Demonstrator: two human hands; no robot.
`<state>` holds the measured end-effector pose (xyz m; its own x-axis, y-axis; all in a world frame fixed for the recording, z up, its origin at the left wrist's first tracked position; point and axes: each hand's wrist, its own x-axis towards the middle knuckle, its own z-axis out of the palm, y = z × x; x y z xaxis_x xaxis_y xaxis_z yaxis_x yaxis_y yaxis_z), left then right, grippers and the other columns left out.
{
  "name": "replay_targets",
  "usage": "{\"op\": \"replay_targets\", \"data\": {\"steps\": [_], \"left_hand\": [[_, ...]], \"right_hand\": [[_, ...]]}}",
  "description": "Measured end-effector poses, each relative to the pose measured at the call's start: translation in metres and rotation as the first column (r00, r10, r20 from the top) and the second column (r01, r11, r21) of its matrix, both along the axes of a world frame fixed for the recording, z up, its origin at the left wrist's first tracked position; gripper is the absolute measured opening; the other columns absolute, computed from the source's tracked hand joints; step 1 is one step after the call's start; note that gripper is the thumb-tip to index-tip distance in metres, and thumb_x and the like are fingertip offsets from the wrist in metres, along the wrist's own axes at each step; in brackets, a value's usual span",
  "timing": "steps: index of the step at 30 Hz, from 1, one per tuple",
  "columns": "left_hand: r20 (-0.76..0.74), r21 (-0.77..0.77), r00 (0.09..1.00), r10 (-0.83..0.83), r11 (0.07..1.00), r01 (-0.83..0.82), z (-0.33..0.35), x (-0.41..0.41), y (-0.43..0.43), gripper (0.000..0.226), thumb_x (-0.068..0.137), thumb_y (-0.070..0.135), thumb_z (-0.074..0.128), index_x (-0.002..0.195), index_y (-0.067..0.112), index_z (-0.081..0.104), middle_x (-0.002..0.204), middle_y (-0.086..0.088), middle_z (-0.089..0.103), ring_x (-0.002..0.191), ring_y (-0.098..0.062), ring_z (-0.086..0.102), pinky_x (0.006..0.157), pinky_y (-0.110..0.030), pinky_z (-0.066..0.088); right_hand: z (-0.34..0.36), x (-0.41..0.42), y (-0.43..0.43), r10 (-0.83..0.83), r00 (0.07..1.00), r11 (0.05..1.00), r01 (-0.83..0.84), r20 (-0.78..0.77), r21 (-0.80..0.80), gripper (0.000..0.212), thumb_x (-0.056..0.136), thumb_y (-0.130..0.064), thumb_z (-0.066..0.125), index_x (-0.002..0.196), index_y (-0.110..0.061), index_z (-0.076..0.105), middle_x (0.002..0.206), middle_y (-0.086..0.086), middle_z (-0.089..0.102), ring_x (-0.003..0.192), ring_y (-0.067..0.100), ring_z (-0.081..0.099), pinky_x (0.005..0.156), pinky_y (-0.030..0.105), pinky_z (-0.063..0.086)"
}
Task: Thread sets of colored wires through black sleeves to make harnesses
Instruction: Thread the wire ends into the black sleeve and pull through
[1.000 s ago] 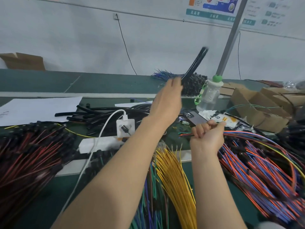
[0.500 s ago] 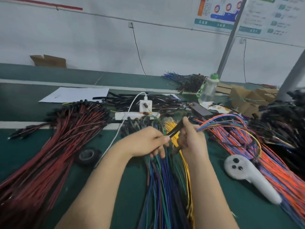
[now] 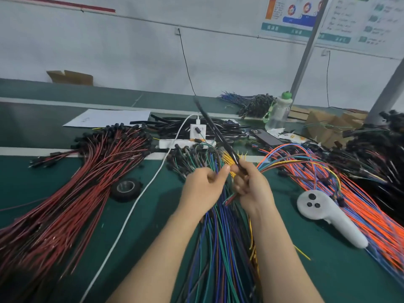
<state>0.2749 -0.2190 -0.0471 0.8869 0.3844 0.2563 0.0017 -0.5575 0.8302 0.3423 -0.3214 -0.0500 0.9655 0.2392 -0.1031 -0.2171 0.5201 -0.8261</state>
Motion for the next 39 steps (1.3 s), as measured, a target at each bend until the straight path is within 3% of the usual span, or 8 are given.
{"op": "replay_targets", "data": {"steps": [2, 4, 8, 11, 18, 21, 26, 39], "left_hand": [[-0.024, -0.395, 0.992, -0.125, 0.912, 0.105, -0.009, 0.01, -0.005, 0.032, 0.091, 0.049, 0.051, 0.087, 0.021, 0.065, 0.077, 0.007, 0.064, 0.068, -0.01, 0.055, 0.067, -0.027, 0.048], [0.11, -0.69, 0.977, -0.185, 0.693, 0.209, -0.016, 0.014, -0.009, 0.018, 0.096, 0.032, 0.052, 0.089, 0.02, 0.062, 0.067, 0.007, 0.062, 0.059, -0.008, 0.046, 0.056, -0.02, 0.041], [0.31, -0.867, 0.943, -0.121, 0.37, 0.333, -0.024, 0.013, -0.006, 0.018, 0.097, 0.007, 0.045, 0.093, 0.008, 0.062, 0.055, 0.001, 0.061, 0.054, -0.008, 0.056, 0.055, -0.016, 0.042], [0.367, -0.848, 0.926, -0.086, 0.378, 0.371, -0.025, 0.012, -0.001, 0.018, 0.096, 0.0, 0.044, 0.102, 0.001, 0.061, 0.063, -0.002, 0.062, 0.06, -0.013, 0.059, 0.061, -0.016, 0.05], [0.345, -0.804, 0.935, -0.078, 0.49, 0.337, -0.028, 0.008, 0.005, 0.01, 0.09, 0.006, 0.059, 0.095, 0.009, 0.067, 0.084, -0.001, 0.071, 0.082, -0.009, 0.067, 0.076, -0.017, 0.052], [0.305, -0.857, 0.952, -0.027, 0.428, 0.287, -0.028, 0.008, 0.003, 0.006, 0.088, 0.009, 0.062, 0.09, 0.008, 0.067, 0.088, -0.004, 0.072, 0.083, -0.011, 0.069, 0.076, -0.017, 0.053], [0.271, -0.872, 0.962, -0.003, 0.422, 0.247, -0.026, 0.007, -0.003, 0.006, 0.09, 0.004, 0.058, 0.094, 0.004, 0.064, 0.085, -0.007, 0.07, 0.074, -0.011, 0.069, 0.068, -0.017, 0.054], [0.285, -0.916, 0.952, -0.109, 0.263, 0.304, -0.017, 0.001, -0.018, 0.007, 0.091, 0.003, 0.056, 0.086, 0.008, 0.058, 0.073, -0.004, 0.066, 0.064, -0.012, 0.065, 0.06, -0.02, 0.055]], "right_hand": [[-0.003, -0.002, 0.001, 0.084, 0.996, 0.99, -0.079, 0.039, -0.114, 0.025, 0.092, -0.01, 0.053, 0.068, -0.011, 0.047, 0.046, -0.004, 0.05, 0.029, 0.004, 0.024, 0.03, 0.015, 0.017], [-0.005, -0.004, 0.0, 0.183, 0.982, 0.953, -0.165, 0.047, -0.253, 0.026, 0.091, -0.012, 0.054, 0.066, -0.011, 0.048, 0.044, -0.005, 0.043, 0.03, 0.004, 0.027, 0.03, 0.015, 0.016], [-0.009, -0.005, 0.004, 0.228, 0.973, 0.937, -0.209, 0.037, -0.281, 0.023, 0.093, -0.016, 0.058, 0.099, 0.004, 0.068, 0.046, -0.002, 0.042, 0.031, 0.004, 0.026, 0.03, 0.014, 0.016], [-0.011, -0.006, 0.007, 0.193, 0.976, 0.941, -0.154, 0.101, -0.303, 0.035, 0.096, -0.02, 0.056, 0.065, -0.012, 0.069, 0.051, 0.001, 0.043, 0.031, 0.003, 0.026, 0.03, 0.013, 0.017], [-0.004, -0.008, 0.001, 0.144, 0.989, 0.939, -0.126, 0.035, -0.321, 0.031, 0.094, -0.032, 0.059, 0.067, -0.019, 0.049, 0.041, -0.009, 0.033, 0.033, 0.003, 0.02, 0.033, 0.014, 0.013], [0.002, -0.003, -0.007, -0.098, 0.995, 0.994, 0.099, -0.031, 0.037, 0.041, 0.099, -0.029, 0.05, 0.063, -0.022, 0.032, 0.039, -0.01, 0.023, 0.03, 0.003, 0.016, 0.03, 0.015, 0.012], [0.008, -0.004, -0.029, -0.16, 0.984, 0.745, 0.174, -0.081, 0.644, 0.046, 0.102, -0.041, 0.033, 0.063, -0.019, 0.036, 0.039, -0.007, 0.018, 0.04, 0.01, 0.003, 0.031, 0.019, 0.011], [0.012, -0.008, -0.028, -0.135, 0.989, 0.644, 0.135, -0.062, 0.753, 0.049, 0.103, -0.043, 0.028, 0.061, -0.018, 0.035, 0.038, -0.005, 0.018, 0.042, 0.01, 0.002, 0.031, 0.019, 0.012]]}}
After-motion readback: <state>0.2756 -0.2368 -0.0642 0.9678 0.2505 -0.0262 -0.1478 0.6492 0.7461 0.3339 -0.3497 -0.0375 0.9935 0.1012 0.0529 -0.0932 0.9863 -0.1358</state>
